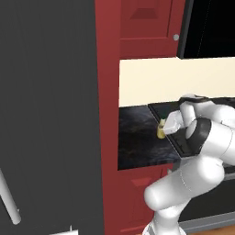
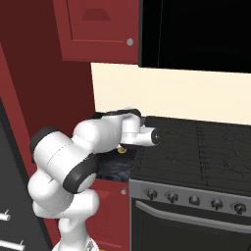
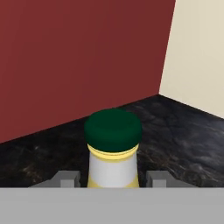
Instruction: Take 2 condiments from the cabinet and move them on the counter near the stove.Make sure the condiments are lined up with each other, next to each other.
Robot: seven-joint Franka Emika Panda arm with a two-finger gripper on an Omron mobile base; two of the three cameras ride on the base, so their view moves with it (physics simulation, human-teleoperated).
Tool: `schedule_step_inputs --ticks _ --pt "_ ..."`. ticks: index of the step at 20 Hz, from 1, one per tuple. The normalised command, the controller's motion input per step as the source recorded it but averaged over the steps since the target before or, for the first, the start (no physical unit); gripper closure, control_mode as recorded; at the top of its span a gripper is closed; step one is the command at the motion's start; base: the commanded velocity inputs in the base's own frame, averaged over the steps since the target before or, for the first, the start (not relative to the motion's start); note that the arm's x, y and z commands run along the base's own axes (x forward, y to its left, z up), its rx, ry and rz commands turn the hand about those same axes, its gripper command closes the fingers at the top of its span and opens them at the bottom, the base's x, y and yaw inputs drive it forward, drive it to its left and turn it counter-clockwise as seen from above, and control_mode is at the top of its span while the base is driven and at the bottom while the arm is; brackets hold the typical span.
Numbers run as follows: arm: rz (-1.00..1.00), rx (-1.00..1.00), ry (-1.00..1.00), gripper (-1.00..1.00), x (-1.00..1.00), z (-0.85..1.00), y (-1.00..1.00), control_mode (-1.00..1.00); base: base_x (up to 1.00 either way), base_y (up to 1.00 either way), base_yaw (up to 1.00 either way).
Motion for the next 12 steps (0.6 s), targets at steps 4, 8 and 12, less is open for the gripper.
schedule_step_inputs --ticks 4,8,12 --pt "0.00 0.00 0.00 1.00 0.04 -0.24 0.00 -1.00 0.00 0.00 0.00" --pt "0.00 0.00 0.00 1.00 0.02 -0.27 0.00 -1.00 0.00 0.00 0.00" --pt "0.00 0.00 0.00 1.00 0.08 -0.23 0.00 -1.00 0.00 0.00 0.00"
